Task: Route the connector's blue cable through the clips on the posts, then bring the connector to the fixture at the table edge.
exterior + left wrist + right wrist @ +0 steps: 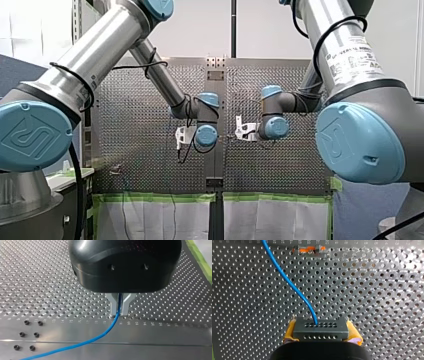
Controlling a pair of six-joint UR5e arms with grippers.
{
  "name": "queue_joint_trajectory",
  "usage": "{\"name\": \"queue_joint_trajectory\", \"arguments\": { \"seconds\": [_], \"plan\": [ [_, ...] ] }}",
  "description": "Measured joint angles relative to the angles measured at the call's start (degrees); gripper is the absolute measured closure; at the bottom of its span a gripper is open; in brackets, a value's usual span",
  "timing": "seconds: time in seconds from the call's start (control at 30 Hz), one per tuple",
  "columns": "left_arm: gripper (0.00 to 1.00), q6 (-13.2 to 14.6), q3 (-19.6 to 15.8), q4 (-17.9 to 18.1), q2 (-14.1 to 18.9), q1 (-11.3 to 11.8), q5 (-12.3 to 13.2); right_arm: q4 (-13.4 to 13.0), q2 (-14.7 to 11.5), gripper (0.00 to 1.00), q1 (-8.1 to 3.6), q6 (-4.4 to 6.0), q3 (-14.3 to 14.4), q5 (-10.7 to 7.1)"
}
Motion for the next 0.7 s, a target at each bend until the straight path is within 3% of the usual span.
{"name": "queue_joint_trajectory", "arguments": {
  "seconds": [0.3, 0.7],
  "plan": [
    [0.89, -0.1, -0.5, 0.3, -0.2, -0.2, -0.1, -3.6, 2.8, 1.0, -1.82, 0.11, 0.5, -0.1],
    [0.89, -0.7, -1.4, 1.5, -0.2, -0.2, -0.5, -6.0, 3.4, 1.0, -4.7, 0.52, 0.6, -1.67]
  ]
}}
